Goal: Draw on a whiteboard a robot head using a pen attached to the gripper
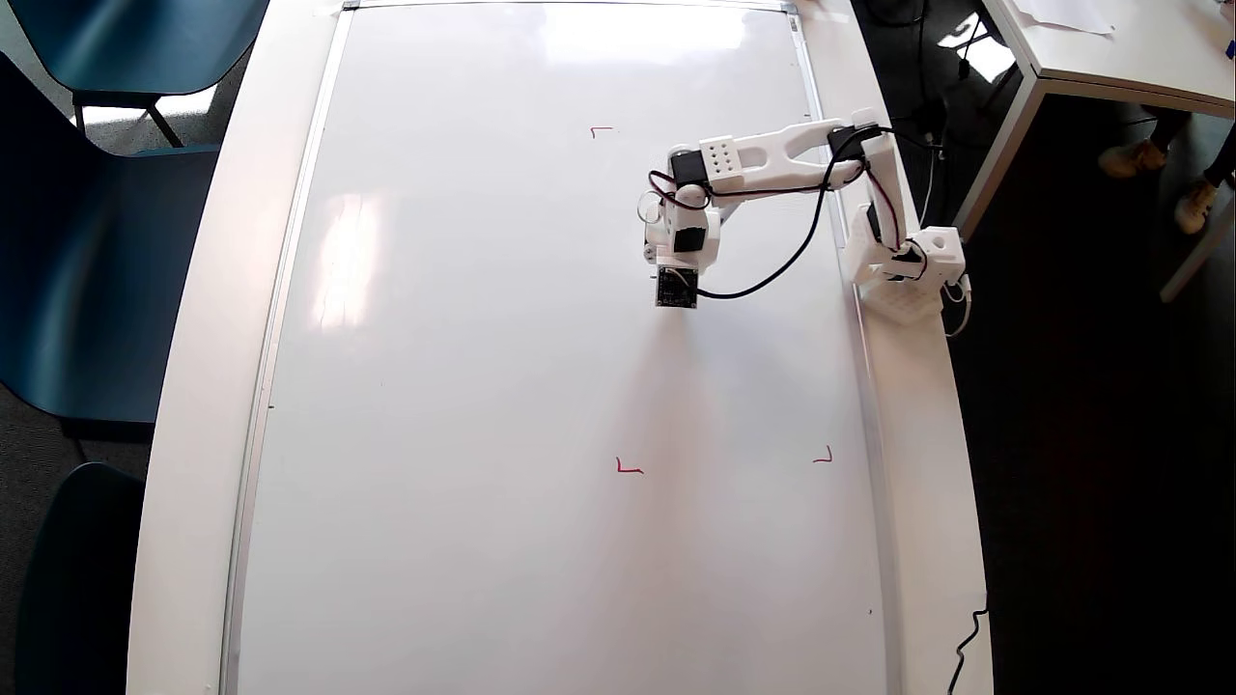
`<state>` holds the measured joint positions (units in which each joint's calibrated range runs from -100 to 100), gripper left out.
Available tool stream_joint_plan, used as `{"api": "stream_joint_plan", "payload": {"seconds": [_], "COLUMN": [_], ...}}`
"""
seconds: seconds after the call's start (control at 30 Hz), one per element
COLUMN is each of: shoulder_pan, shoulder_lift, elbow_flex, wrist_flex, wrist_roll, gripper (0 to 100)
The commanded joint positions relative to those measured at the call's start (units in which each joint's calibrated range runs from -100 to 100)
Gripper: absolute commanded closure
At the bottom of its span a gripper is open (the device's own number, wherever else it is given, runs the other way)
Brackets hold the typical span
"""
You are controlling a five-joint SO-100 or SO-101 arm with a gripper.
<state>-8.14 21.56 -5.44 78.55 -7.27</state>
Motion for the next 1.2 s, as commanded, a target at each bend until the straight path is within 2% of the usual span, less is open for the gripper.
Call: {"api": "stream_joint_plan", "payload": {"seconds": [0.0, 0.63, 1.17], "shoulder_pan": [0.6, 1.3, 3.2], "shoulder_lift": [-5.2, -20.4, -28.2], "elbow_flex": [4.8, 24.6, 34.4], "wrist_flex": [-1.0, -2.1, -4.0], "wrist_roll": [-0.1, -0.1, 3.1], "gripper": [99, 99, 99]}}
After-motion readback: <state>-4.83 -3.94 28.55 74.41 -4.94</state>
